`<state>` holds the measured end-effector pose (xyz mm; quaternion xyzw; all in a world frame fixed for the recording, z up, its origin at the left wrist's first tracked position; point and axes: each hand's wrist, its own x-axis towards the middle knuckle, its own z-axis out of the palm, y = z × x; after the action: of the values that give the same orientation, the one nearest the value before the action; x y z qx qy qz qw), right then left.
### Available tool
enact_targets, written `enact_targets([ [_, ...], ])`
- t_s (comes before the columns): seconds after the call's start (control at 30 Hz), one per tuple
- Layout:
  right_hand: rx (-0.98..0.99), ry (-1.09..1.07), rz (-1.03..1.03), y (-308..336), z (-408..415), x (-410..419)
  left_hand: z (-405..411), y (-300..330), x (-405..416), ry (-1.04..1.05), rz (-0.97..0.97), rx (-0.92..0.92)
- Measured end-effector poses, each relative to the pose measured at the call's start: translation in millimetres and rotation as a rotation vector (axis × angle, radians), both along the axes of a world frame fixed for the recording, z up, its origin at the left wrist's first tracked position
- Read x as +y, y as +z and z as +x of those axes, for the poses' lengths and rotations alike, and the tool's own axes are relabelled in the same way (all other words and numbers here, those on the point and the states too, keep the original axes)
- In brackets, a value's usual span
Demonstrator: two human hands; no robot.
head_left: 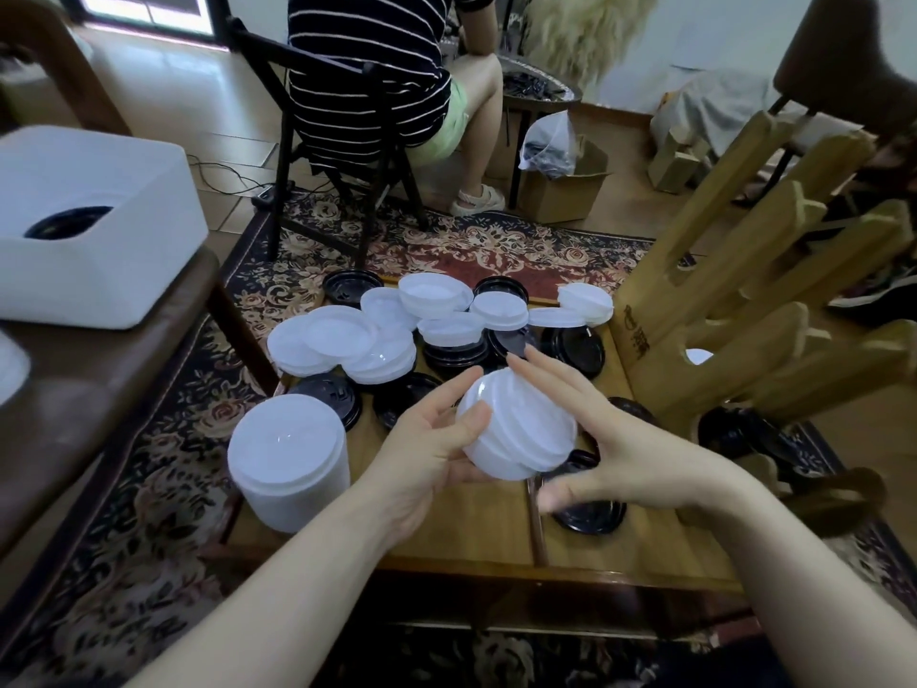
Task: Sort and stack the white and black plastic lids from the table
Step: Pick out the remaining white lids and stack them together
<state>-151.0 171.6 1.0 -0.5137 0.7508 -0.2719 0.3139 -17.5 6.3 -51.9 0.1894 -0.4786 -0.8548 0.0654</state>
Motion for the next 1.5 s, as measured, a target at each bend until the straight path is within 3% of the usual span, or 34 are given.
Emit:
enact_targets([
  [0.13, -0.039, -0.135, -0.147, -5, 1, -4, -3, -1, 0, -0.004, 0.021, 0.01],
  [0.4, -0.103, -0.104, -0.133, -8, -4, -5, -4, -5, -2, 0.022, 0.035, -0.003],
  [0.93, 0.024, -0.131, -0.169, -16, 5, -13, -2, -3, 3, 0.059, -0.08, 0.031],
  [1.3, -0.098, -0.184, -0.179, -24, 2, -12, -1, -4, 0, 0.046, -0.065, 0.029],
  [1.4, -0.18, -0.293, -0.22, -31, -21, -22, -2, -12, -5, 0.143, -0.007, -0.027],
  [1.5, -0.045, -0.487, -0.26, -39, -56, -46, -6, -18, -12, 0.225, 0.071, -0.067],
])
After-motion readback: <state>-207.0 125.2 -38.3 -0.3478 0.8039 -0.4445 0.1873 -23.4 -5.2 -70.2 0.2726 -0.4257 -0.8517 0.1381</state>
